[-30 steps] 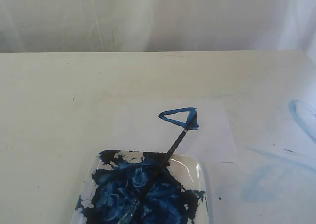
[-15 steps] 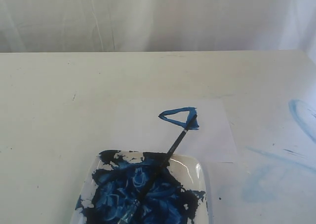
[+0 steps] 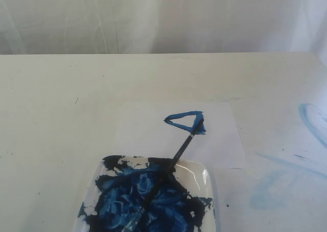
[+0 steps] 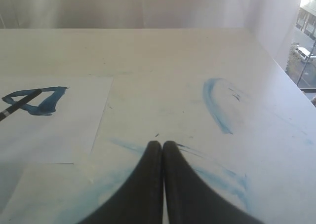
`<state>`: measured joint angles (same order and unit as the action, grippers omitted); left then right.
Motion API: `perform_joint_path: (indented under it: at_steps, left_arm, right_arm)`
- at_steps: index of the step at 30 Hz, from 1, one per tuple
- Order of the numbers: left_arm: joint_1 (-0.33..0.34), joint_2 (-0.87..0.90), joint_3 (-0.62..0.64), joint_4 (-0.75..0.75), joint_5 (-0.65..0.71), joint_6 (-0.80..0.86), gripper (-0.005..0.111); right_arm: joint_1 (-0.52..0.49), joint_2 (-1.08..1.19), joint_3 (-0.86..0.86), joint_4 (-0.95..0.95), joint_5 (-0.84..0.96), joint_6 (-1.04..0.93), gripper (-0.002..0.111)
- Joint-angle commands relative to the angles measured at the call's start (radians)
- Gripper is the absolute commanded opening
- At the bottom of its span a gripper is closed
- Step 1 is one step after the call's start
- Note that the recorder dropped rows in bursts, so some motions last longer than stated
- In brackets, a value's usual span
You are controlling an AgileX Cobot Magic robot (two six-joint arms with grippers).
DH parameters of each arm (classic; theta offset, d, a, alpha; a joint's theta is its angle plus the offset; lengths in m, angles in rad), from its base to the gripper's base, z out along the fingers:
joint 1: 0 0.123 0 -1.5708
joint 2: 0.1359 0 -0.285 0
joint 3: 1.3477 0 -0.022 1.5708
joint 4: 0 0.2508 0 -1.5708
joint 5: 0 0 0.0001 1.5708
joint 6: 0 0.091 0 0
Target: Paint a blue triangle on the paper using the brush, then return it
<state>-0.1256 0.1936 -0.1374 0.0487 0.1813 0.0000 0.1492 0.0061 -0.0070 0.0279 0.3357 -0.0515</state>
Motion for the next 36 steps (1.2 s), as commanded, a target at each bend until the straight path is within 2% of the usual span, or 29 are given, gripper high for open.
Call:
perform_joint_path:
  at_steps: [1, 5, 11, 21, 27, 31, 36]
  left_arm:
    - [0.004, -0.068, 0.070, 0.001, -0.005, -0.051, 0.000]
    - [0.004, -0.133, 0.132, -0.004, 0.003, -0.115, 0.000]
    - [0.006, -0.194, 0.137, -0.010, 0.066, -0.158, 0.000]
    - [0.124, -0.194, 0.137, 0.023, 0.066, -0.154, 0.000]
    - [0.124, -0.194, 0.137, 0.097, 0.066, -0.152, 0.000]
    - [0.123, -0.194, 0.137, 0.091, 0.066, -0.170, 0.000]
    - [0.072, -0.194, 0.137, 0.096, 0.066, -0.177, 0.000]
  right_arm:
    - [0.001, -0.006, 0.007, 0.002, 0.001, 0.003, 0.000]
    - [0.001, -0.006, 0.007, 0.002, 0.001, 0.003, 0.000]
    - [0.001, -0.006, 0.007, 0.002, 0.001, 0.003, 0.000]
    - [0.001, -0.006, 0.007, 0.002, 0.001, 0.003, 0.000]
    - [0.001, -0.006, 0.007, 0.002, 0.001, 0.003, 0.000]
    - [0.001, -0.006, 0.007, 0.002, 0.001, 0.003, 0.000]
    - [0.001, -0.006, 0.007, 0.002, 0.001, 0.003, 0.000]
